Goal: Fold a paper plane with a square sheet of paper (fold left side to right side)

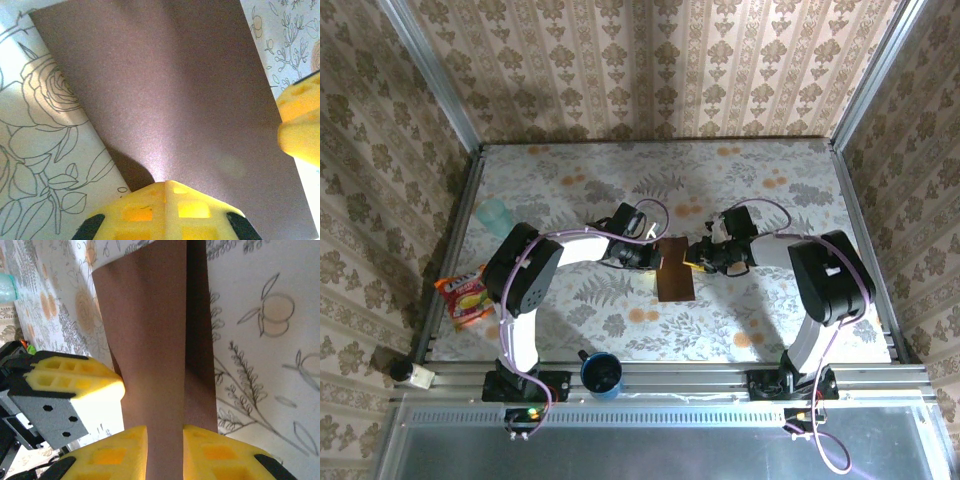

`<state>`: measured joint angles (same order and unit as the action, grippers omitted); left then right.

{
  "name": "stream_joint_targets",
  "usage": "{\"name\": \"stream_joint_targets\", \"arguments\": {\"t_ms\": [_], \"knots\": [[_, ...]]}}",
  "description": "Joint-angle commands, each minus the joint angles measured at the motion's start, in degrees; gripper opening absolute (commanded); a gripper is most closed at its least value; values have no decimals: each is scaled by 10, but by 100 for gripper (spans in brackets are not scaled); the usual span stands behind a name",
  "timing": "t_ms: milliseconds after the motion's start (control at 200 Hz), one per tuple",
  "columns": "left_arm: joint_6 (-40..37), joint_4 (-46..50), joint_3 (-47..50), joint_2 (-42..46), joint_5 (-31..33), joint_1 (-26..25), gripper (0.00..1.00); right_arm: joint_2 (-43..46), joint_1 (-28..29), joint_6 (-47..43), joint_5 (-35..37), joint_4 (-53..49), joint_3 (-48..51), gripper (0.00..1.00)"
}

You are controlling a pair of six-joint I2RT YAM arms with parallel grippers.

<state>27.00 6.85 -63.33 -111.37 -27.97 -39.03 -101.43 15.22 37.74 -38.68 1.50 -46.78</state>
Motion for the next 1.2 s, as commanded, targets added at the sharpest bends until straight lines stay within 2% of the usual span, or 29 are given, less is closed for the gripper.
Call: {"name": "stream_joint_targets", "arguments": {"t_ms": [0, 90, 220, 320, 540, 700, 850, 990, 1195], "knots": [[-1, 28, 18, -7, 27, -4, 0, -21, -4, -14, -20, -3, -9, 24], [0, 24, 17, -3, 27, -2, 0, -26, -5, -15, -21, -4, -13, 21], [-9, 22, 9, 6, 22, 9, 0, -23, -8, -21, -28, -14, -19, 12], [-28, 28, 3, 30, 28, 16, 8, -16, -13, -21, -37, -21, -20, 6], [-84, -10, 47, 137, 67, -1, 40, -5, -16, 11, -47, -17, -28, 4], [-143, -20, 85, 200, 118, -56, 55, -16, -16, 24, -49, -31, -55, 4], [-179, -21, 101, 216, 171, -122, 65, -30, -16, 31, -48, -46, -74, 3], [-191, -14, 86, 197, 246, -178, 72, -34, -15, 35, -46, -49, -78, 3], [-210, 19, 23, 133, 340, -229, 77, -35, -16, 39, -42, -49, -78, 4]]}}
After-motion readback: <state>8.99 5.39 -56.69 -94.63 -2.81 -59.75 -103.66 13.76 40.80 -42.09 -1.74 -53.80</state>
